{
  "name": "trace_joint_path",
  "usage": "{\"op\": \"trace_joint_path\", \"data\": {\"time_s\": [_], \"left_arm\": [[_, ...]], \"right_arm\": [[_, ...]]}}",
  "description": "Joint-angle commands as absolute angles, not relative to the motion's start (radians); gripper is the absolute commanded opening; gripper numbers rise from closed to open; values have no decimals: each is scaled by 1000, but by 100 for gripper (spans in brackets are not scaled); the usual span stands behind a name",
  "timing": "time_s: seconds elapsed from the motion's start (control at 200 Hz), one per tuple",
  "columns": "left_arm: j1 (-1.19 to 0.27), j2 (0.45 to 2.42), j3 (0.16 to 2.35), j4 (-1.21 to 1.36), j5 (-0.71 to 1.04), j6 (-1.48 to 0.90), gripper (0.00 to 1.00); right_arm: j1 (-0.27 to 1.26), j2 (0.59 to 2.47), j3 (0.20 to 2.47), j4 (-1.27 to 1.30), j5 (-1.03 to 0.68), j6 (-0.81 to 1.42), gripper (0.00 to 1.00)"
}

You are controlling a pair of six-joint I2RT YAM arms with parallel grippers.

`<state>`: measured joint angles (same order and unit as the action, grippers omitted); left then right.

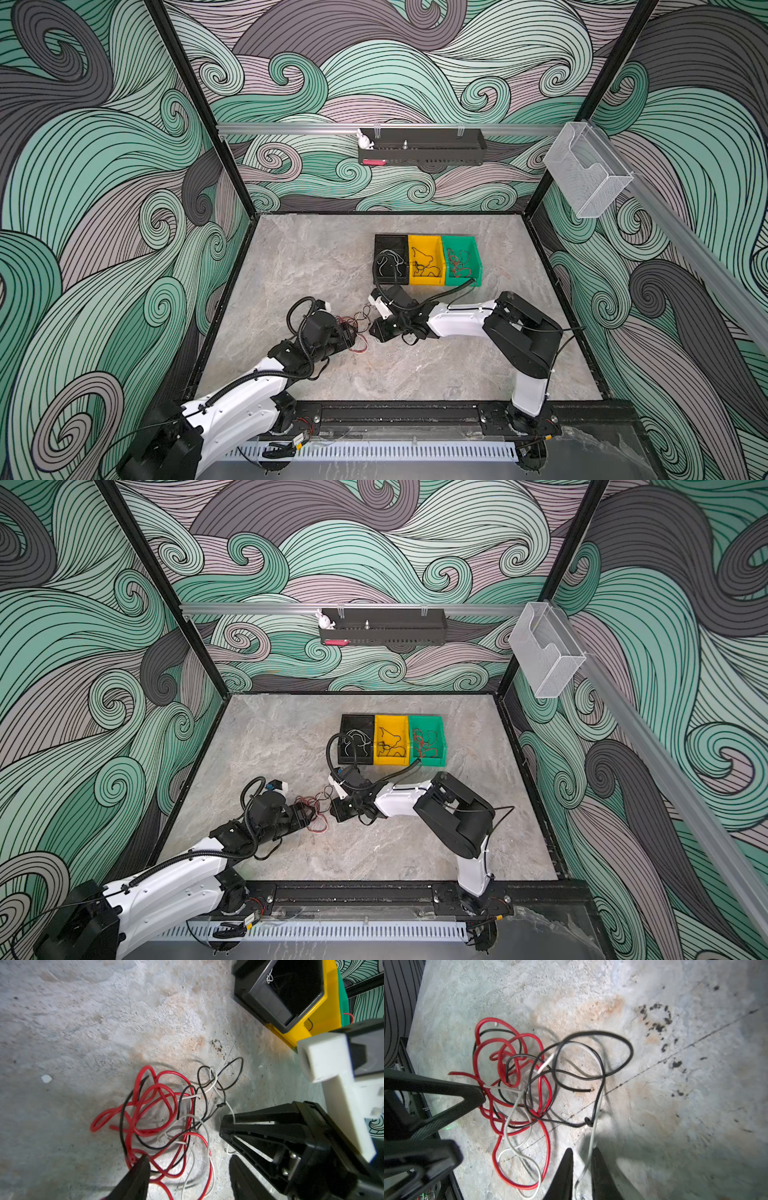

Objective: Untangle the cables
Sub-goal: 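Grasp the white wire beside the left gripper with the right gripper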

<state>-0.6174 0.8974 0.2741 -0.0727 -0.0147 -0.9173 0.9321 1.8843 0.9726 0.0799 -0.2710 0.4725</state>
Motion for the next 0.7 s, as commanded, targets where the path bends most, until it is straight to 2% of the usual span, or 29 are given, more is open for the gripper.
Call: {"op": "trace_joint_path", "data": {"time_s": [0.0,0.1,0.435,0.6,0.696], "left_arm": [[-612,915,273,-40,-10,-924,64],[-612,934,277,-22,0,-925,64],[-612,1086,317,33,16,-908,66],[-611,1186,348,57,39,-898,63],[-609,1238,367,60,51,-889,55]], "right_arm": [[939,1899,976,73,-265,478,10],[939,1887,967,78,-272,478,4],[942,1798,890,168,-389,514,3],[943,1741,852,180,-405,518,3],[945,1701,831,174,-401,515,2]]}}
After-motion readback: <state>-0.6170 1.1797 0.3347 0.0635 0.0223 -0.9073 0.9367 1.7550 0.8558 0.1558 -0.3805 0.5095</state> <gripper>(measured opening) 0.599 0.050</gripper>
